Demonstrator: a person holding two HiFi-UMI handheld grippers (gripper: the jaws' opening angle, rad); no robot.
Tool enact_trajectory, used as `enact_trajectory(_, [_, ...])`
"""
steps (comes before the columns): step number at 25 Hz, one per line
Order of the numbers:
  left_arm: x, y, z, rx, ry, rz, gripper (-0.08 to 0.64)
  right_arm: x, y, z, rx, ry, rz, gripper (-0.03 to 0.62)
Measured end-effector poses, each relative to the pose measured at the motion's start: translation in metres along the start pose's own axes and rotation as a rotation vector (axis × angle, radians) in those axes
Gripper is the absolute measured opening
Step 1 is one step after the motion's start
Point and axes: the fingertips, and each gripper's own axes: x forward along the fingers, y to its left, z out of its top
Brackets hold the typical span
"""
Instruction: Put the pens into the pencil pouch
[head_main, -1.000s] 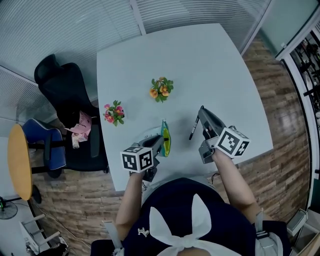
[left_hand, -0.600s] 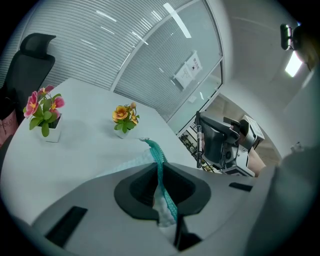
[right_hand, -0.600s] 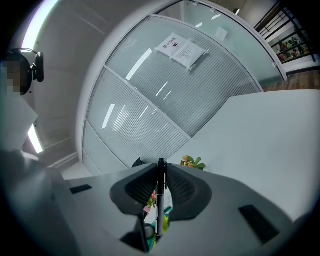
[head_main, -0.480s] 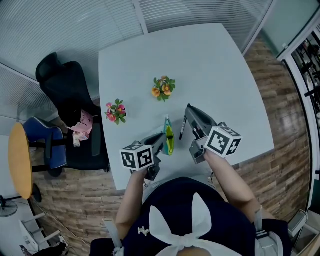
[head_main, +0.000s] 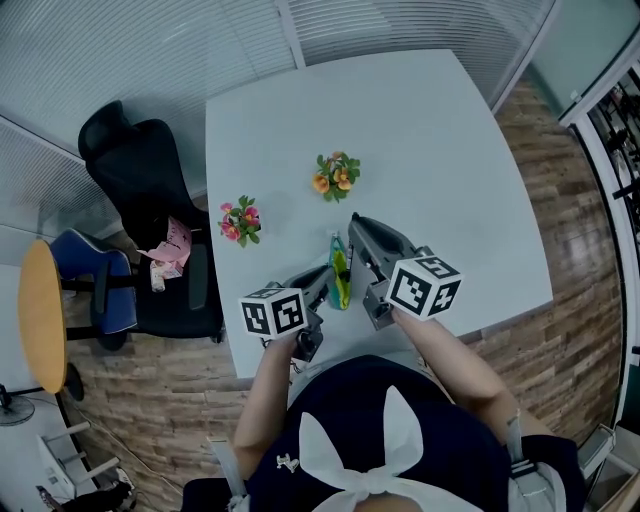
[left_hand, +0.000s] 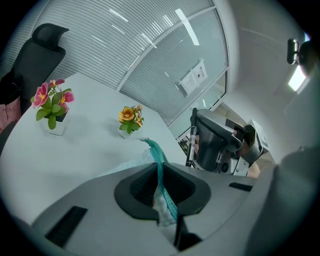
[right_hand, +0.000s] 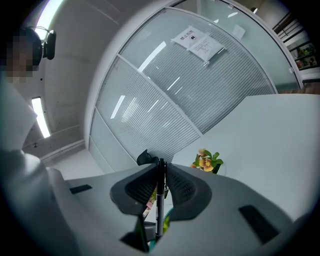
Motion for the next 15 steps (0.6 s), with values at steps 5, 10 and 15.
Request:
enact_trajectory(5, [-0.006, 0.005, -0.001, -0.023, -0.001, -0.004, 0.046, 0.011, 0.015, -0.010, -0.078, -0.008, 0.020, 0.069])
enact_trajectory(10, [-0.008, 0.007, -0.002, -0.038, -0.001, -0.021, 0.046, 0.017, 0.011, -0.019, -0.141, -0.006, -0.005, 0.069])
enact_trajectory(15, [-0.009, 0.009, -0.002, -0.044, 0.002, -0.029, 0.046, 0.016, 0.007, -0.026, -0.184, 0.003, -0.027, 0.069])
